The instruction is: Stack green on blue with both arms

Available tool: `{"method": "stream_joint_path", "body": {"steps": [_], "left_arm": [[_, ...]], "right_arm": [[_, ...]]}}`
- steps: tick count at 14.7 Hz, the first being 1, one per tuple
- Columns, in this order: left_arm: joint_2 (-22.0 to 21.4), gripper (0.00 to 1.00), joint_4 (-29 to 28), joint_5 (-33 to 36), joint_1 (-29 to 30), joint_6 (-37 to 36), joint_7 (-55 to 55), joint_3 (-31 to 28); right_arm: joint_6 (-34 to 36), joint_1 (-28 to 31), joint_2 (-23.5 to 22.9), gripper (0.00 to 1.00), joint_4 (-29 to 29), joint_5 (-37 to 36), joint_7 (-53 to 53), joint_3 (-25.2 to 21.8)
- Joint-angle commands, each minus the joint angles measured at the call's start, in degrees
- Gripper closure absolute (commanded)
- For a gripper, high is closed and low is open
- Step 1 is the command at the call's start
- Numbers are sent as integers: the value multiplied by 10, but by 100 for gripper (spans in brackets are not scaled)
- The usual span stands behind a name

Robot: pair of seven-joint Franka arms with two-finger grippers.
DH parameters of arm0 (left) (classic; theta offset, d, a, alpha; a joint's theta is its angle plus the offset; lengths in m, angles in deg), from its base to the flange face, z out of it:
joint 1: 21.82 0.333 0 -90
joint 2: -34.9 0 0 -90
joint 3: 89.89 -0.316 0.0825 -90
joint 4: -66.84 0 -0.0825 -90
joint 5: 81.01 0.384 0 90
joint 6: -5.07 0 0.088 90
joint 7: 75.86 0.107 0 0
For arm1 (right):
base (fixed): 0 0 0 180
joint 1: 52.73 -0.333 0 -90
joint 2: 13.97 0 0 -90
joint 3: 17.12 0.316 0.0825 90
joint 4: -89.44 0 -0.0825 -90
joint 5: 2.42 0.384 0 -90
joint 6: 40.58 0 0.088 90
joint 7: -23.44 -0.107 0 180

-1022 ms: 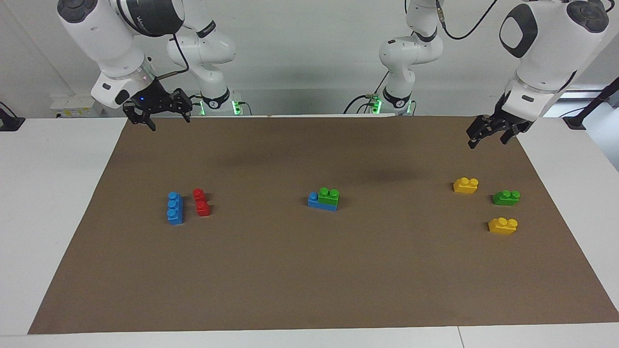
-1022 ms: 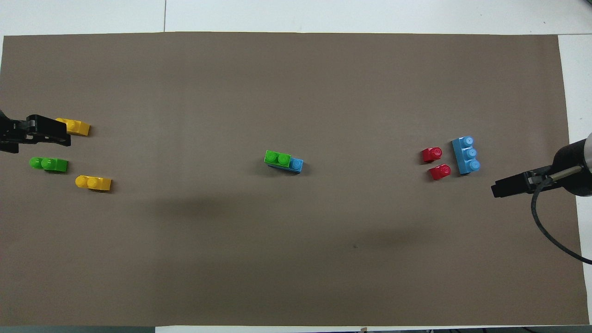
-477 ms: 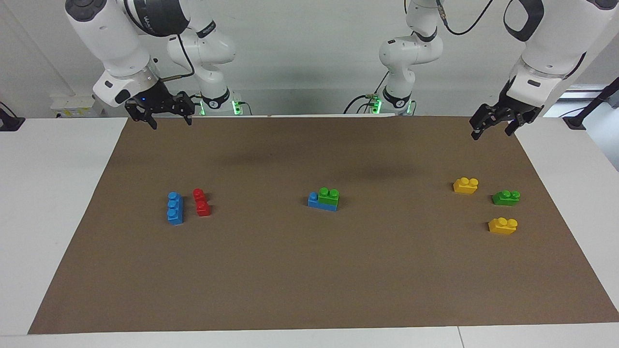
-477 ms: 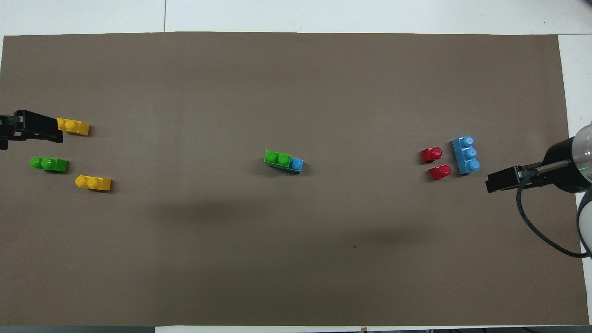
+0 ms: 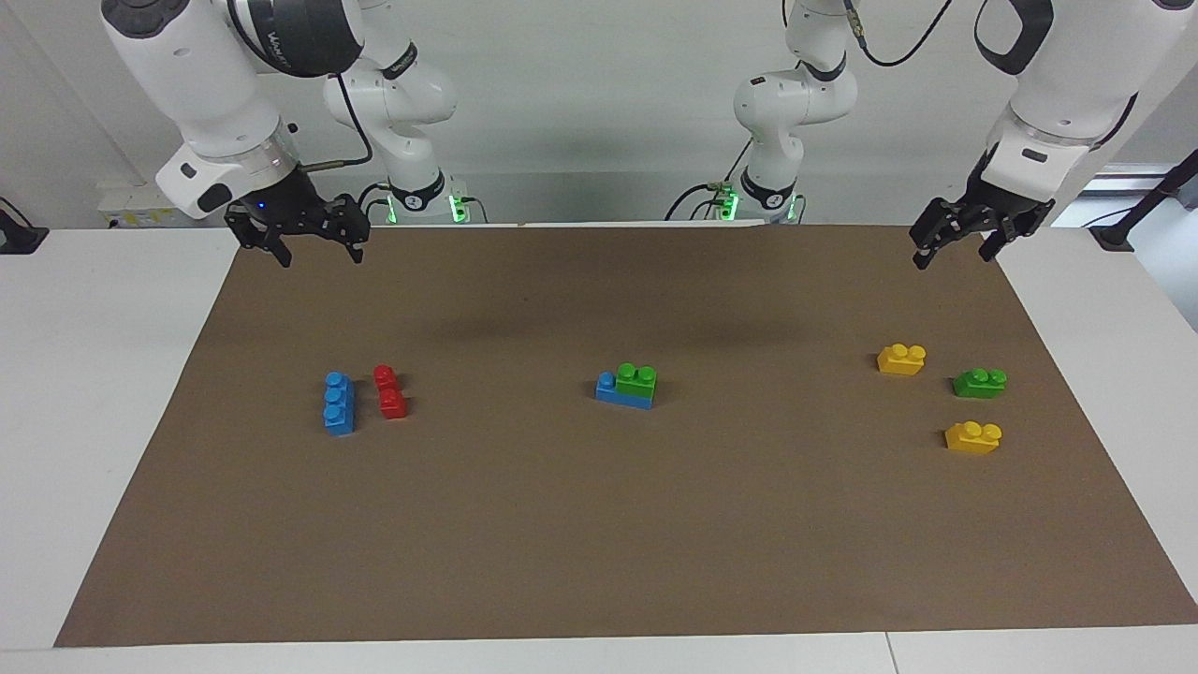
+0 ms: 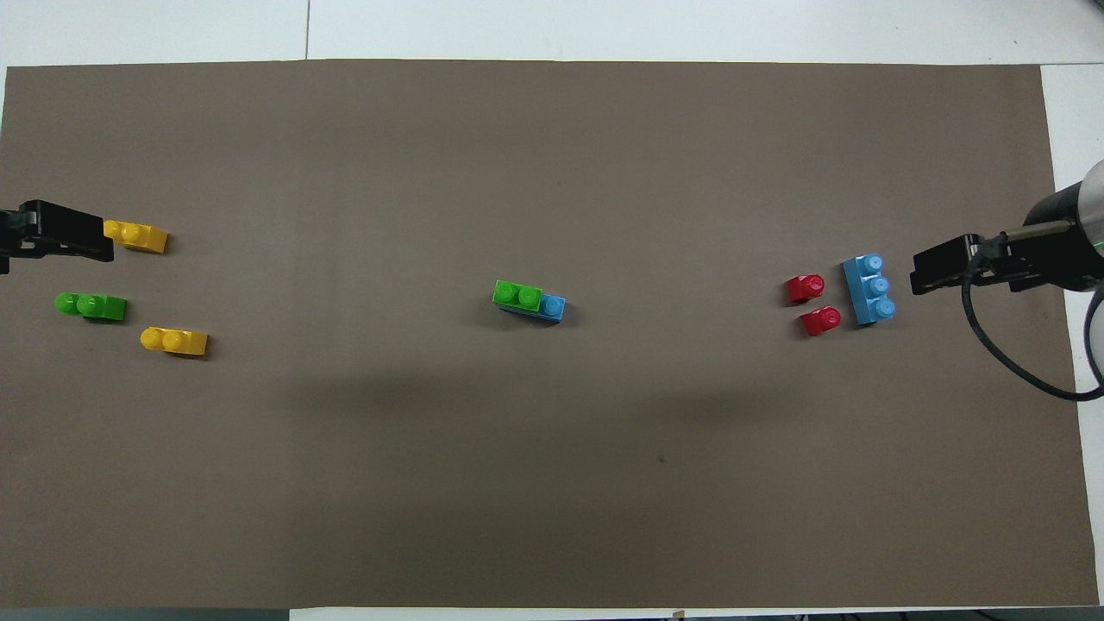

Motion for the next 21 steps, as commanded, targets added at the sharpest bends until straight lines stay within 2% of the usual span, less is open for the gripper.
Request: {"method": "stream_joint_path", "body": {"steps": [1,8,21], "left_arm": [[-16,0,6,2,-3,-23,-3,-3],[-43,0,-24,3,-3,-22,-5,-3],[-43,0,-28,-16,6,-11,-2,-3]], "right_arm": [[36,14,-15,0,36,-12,-17,14],[15,13,-8,0,34,-10,-18,13],[9,19,-13,0,38,-7,-18,-5]]}}
